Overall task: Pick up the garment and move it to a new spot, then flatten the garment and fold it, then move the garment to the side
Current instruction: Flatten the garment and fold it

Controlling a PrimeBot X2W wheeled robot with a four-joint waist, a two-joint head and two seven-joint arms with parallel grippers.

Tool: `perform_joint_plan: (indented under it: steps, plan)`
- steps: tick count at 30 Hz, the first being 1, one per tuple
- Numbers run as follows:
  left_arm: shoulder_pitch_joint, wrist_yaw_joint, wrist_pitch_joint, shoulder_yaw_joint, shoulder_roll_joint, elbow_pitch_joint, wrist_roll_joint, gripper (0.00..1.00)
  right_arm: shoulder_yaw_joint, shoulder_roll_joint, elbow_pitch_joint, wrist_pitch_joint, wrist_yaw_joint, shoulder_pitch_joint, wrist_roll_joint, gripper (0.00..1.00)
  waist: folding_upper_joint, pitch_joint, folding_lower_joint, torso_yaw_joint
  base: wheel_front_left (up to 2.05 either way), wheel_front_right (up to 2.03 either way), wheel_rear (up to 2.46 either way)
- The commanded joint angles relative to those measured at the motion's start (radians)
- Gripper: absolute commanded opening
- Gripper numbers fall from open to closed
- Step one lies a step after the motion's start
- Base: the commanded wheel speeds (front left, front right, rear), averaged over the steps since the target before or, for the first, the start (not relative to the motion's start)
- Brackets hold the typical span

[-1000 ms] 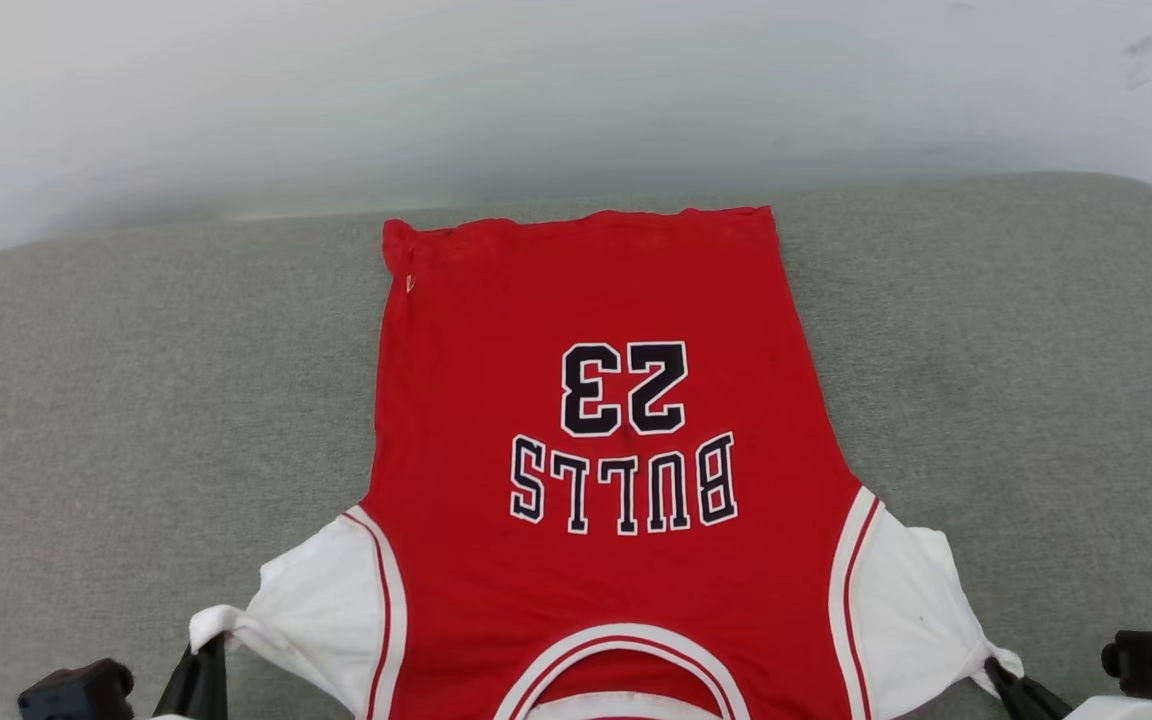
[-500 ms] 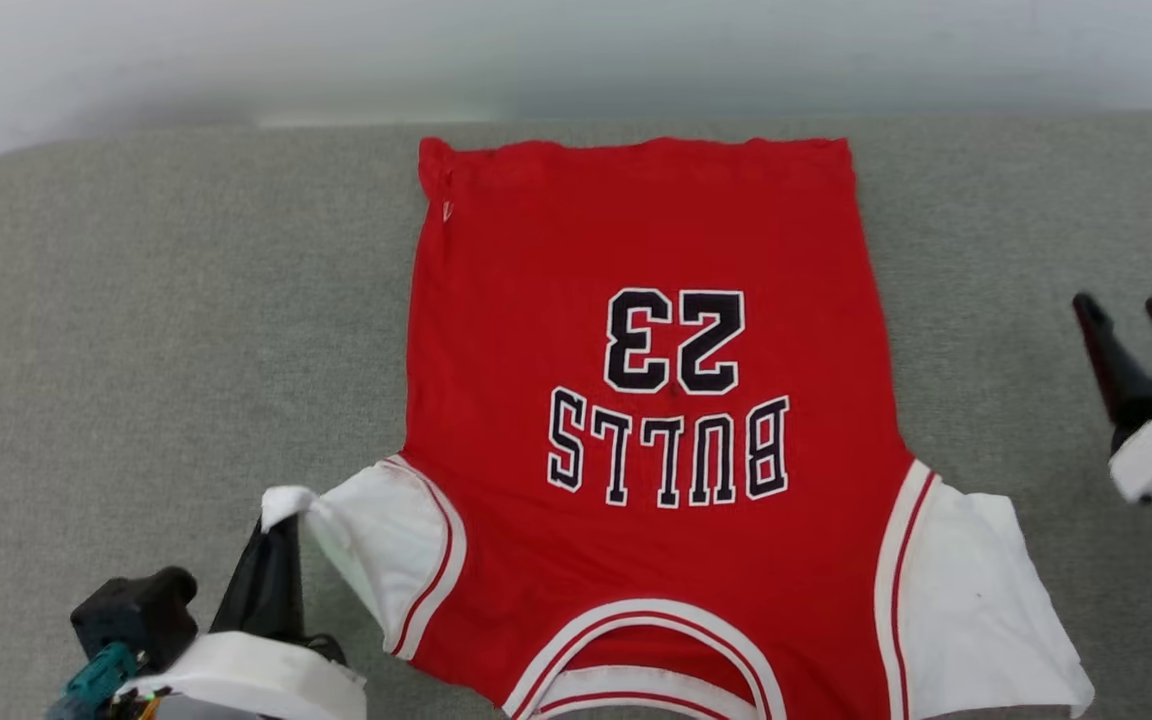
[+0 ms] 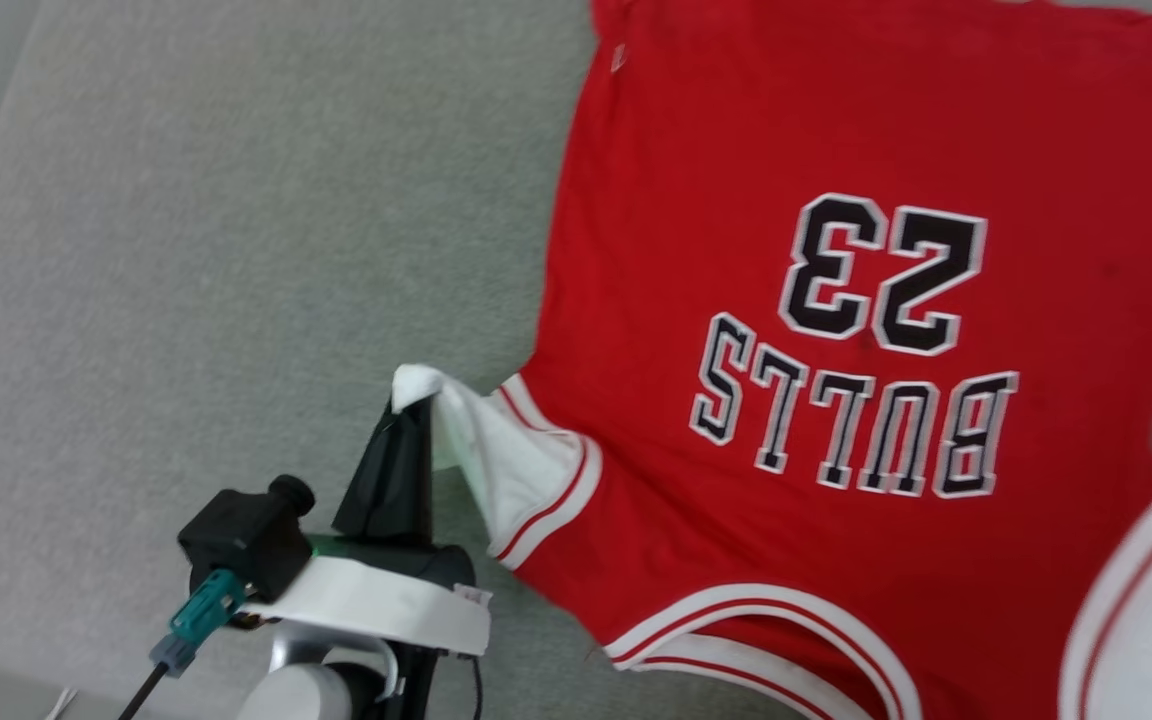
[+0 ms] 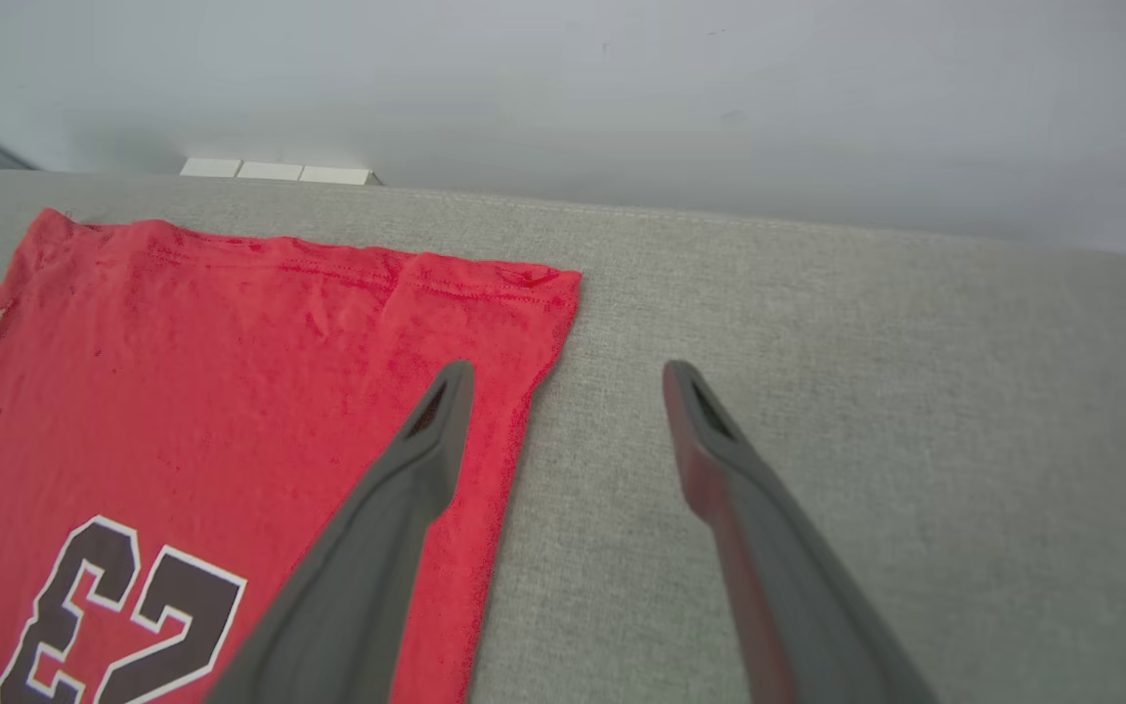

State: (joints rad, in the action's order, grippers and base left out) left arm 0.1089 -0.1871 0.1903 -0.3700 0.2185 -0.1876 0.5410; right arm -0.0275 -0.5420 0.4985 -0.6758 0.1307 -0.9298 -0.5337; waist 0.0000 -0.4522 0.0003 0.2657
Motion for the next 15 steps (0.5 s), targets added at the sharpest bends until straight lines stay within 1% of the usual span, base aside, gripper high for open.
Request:
perform_joint_plan:
  steps: [1,4,9,14,15]
  plan:
    - [0.023,0.008,0.008,-0.006,-0.007,0.002,-0.002,0.00,-0.007,-0.011,0.020,-0.020,0.000,-0.028,0.002,1.00,0.0000,-0.077,-0.0003,0.083,0.00,0.00,0.00]
    - [0.046,0.025,0.025,-0.017,-0.018,0.001,-0.009,0.00,-0.035,-0.022,0.083,-0.069,0.000,-0.095,0.017,1.00,0.0000,-0.100,-0.0003,0.118,0.00,0.00,0.00]
    - [0.069,0.045,0.041,-0.024,-0.032,0.016,-0.004,0.00,-0.026,-0.018,0.193,-0.092,0.000,-0.147,0.036,1.00,0.0000,-0.128,-0.0003,0.155,0.00,0.00,0.00]
    - [0.073,0.064,0.052,-0.024,-0.053,0.041,0.014,0.00,-0.048,-0.004,0.299,-0.168,0.000,-0.119,0.045,1.00,0.0000,-0.143,-0.0003,0.172,0.00,0.00,0.00]
    - [0.074,0.067,0.054,-0.022,-0.053,0.044,0.014,0.00,-0.047,-0.003,0.317,-0.186,0.000,-0.115,0.043,0.44,0.0000,-0.144,-0.0003,0.173,0.00,0.00,0.00]
